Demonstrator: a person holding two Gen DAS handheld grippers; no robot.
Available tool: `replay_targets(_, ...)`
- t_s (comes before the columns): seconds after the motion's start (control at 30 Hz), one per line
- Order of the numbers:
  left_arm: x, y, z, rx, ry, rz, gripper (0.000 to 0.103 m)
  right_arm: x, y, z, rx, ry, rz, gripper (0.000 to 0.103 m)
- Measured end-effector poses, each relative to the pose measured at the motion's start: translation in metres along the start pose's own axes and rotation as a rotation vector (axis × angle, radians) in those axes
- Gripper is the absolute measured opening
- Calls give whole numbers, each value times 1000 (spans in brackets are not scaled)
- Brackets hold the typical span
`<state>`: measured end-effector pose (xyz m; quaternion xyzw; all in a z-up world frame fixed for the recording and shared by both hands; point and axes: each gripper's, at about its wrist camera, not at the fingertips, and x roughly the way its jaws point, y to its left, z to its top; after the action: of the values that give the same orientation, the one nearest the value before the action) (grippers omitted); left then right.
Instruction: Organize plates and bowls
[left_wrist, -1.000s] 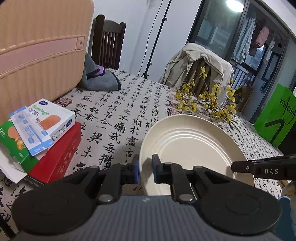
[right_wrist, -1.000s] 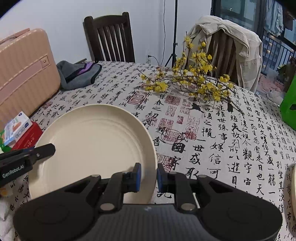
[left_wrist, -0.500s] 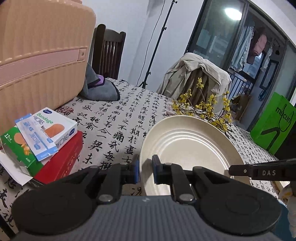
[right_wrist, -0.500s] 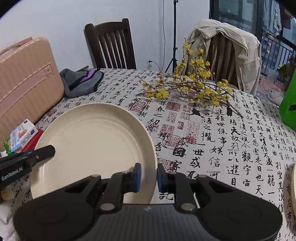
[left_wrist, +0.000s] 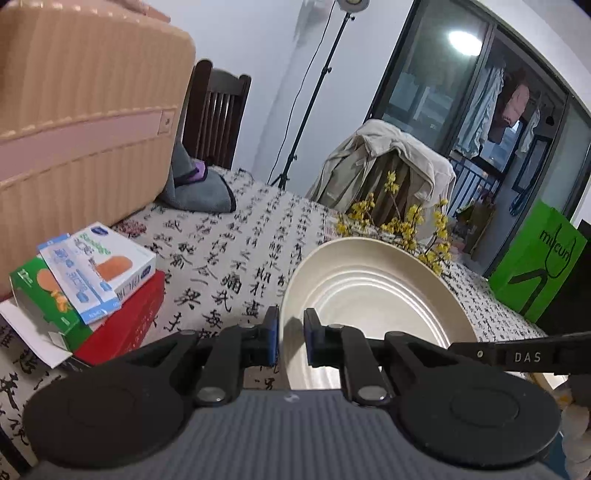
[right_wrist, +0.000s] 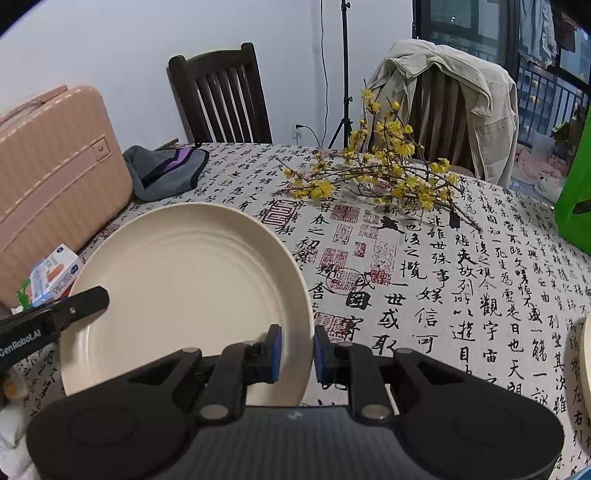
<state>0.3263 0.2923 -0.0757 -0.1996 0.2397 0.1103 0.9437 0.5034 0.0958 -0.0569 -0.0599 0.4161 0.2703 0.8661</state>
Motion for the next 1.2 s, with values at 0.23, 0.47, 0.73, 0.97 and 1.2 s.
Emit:
replay_targets(0.23,-9,-2,7,-6,-31,1,14,-9,2,3,5,-17,16,18)
replay_targets(0.47,-17,-5,11,-8,-53,3,14,-15,3,3,25,-27,29,18)
replay_targets(0.73,-25,-13,15,16,-79,5,14,-25,-1,1,45,-50,41,18)
replay_targets(0.97,-36,-21,18,28,-98,2,14,-38,-2,-1,47,-70,39,18)
replay_targets(1.2,-48,-29,18,36,-115,-6,14,-51,-5,-6,58,-87,45,18)
